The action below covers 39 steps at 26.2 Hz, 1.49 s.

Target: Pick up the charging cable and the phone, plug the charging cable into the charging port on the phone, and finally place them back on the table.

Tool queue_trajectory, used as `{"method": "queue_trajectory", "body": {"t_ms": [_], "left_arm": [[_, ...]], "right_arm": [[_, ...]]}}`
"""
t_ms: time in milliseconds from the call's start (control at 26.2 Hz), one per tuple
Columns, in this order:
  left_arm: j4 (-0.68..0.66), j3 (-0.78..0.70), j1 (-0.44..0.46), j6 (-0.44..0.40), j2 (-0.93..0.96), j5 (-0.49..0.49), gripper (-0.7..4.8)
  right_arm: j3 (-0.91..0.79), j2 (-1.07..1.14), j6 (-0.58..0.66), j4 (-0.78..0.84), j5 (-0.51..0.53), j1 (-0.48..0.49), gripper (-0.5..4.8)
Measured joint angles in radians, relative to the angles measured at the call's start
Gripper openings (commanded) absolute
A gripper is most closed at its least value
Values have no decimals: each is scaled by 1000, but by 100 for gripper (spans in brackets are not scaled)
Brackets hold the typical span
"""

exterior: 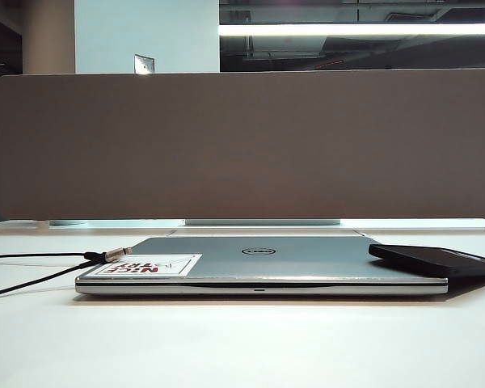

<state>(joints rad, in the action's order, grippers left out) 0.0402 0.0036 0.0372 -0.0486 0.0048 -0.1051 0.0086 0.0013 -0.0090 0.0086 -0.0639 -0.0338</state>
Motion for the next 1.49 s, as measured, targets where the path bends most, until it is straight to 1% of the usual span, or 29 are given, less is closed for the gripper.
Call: {"method": "queue_trajectory", "body": {"t_ms": [305,344,420,458,496,573,687,916,1031,1145,1183,1222,1298,1374,1451,1489], "left_arm": [[0,0,0,0,0,0,-6],[1,0,0,13,0,0,-6],[7,4,0,69,0,0,-6],[5,23,0,109,1,0,-6],[9,38,0,125,0,0,-6],[27,77,0,136,0,0,-6],[33,125,0,177,20,0,-6],[48,213,0,186,103,0,-6],[53,316,-6,189,238,0,-6],[52,391,-52,189,338,1,-6],[53,434,-101,189,399,1,-6],[53,449,-129,189,423,1,-6],[49,513,-261,189,543,1,-6],[49,542,-332,188,607,0,-6],[19,594,-429,180,699,-3,-6],[11,618,-452,180,726,-2,-6]], "right_arm": [[0,0,0,0,0,0,-1],[1,0,1,1,0,0,-1],[13,0,28,-8,0,0,-1],[37,0,56,-8,0,0,-1],[57,0,77,-6,-1,0,-1],[105,22,124,0,-5,0,-1],[166,72,135,-34,-6,0,-1],[274,167,155,-26,-5,0,-1],[346,265,186,-25,-5,0,-1],[391,355,188,-27,-5,0,-1],[414,394,190,-29,-5,0,-1],[423,409,192,-29,-5,0,-1],[466,458,196,-23,-4,0,-1],[480,484,209,-22,-4,0,-1],[489,528,248,-25,12,0,-1],[489,536,259,-26,22,0,-1]]}}
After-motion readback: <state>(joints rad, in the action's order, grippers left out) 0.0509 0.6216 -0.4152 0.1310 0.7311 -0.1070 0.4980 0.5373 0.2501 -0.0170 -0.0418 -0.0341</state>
